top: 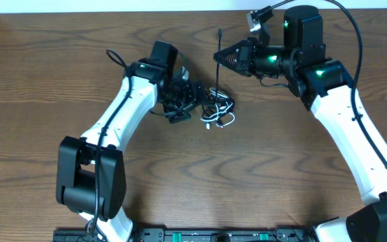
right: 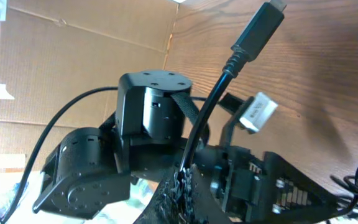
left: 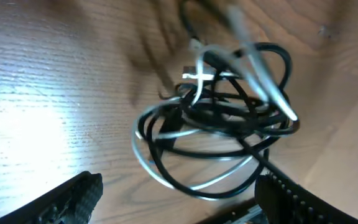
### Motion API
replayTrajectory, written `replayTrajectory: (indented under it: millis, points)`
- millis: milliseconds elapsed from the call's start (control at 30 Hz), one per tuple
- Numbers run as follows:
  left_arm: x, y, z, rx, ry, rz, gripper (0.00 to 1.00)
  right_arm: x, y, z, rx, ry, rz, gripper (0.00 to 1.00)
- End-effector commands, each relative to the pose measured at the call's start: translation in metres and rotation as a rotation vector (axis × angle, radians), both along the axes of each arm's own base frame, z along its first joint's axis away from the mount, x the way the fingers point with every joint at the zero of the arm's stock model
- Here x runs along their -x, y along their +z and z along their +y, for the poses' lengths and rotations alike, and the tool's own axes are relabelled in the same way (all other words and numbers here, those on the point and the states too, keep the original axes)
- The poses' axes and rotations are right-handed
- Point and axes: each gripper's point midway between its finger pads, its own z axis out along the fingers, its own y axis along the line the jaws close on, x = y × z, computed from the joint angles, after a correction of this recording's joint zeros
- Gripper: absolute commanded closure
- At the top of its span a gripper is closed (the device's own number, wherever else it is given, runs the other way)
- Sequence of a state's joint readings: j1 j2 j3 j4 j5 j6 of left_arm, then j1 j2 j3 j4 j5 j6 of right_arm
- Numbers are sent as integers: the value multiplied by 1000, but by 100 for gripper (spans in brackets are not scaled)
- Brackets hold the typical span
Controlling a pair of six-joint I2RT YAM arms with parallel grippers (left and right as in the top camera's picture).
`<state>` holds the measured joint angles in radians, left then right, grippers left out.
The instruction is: Untangle cables
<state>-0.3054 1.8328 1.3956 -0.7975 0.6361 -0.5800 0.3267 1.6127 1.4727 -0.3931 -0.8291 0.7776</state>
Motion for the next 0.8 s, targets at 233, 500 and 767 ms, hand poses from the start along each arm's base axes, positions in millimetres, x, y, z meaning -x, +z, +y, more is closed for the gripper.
replayTrajectory:
  millis: [233, 500, 767]
  points:
    - [-14, -1, 1, -32, 27, -53, 16, 13, 12, 17, -27, 46, -9, 99]
    - [-9, -11, -6, -39, 8, -30, 18, 9, 24, 19, -69, 34, -20, 99]
    - [-12, -13, -2, -65, 15, -42, 31, 10, 31, 21, -99, 46, -20, 99]
